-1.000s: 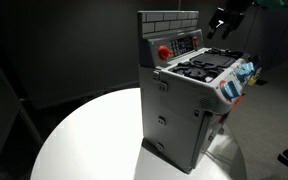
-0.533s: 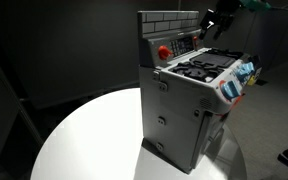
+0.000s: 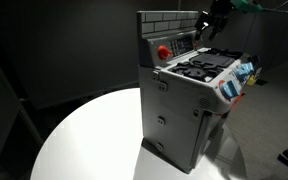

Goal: Push the top orange button on the right side of the stove button display

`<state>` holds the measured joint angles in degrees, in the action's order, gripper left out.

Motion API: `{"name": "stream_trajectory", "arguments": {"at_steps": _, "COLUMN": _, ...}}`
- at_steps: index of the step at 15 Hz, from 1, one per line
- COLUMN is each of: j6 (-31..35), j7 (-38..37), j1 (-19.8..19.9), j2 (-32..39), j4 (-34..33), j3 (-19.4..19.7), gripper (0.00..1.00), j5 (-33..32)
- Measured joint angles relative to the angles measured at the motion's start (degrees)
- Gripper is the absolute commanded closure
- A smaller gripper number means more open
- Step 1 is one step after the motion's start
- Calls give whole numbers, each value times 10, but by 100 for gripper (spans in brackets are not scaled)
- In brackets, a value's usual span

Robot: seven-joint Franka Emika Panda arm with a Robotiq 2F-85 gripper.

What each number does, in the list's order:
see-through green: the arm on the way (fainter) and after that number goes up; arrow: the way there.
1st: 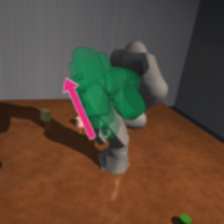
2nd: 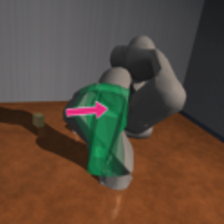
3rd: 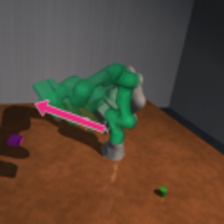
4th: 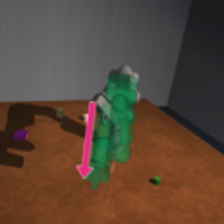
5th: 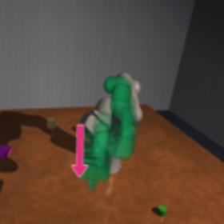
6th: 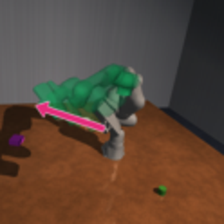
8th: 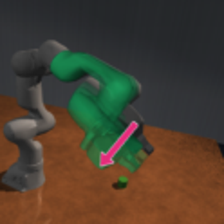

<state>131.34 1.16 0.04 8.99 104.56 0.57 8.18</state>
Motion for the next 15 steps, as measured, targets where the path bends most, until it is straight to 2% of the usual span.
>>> {"name": "stream_trajectory", "arguments": {"at_steps": 8, "j6": -71, "j7": 1, "j1": 3, "j2": -8, "j4": -9, "j3": 0, "gripper": 0, "j5": 0}}
{"name": "stream_trajectory", "arguments": {"at_steps": 12, "j6": -146, "j7": 1, "j1": 7, "j2": -40, "j4": 3, "j3": 2, "gripper": 0, "j5": -1}}
{"name": "stream_trajectory", "arguments": {"at_steps": 15, "j6": -177, "j7": -11, "j1": 8, "j2": -74, "j4": 28, "j3": 8, "gripper": 0, "j5": -15}}
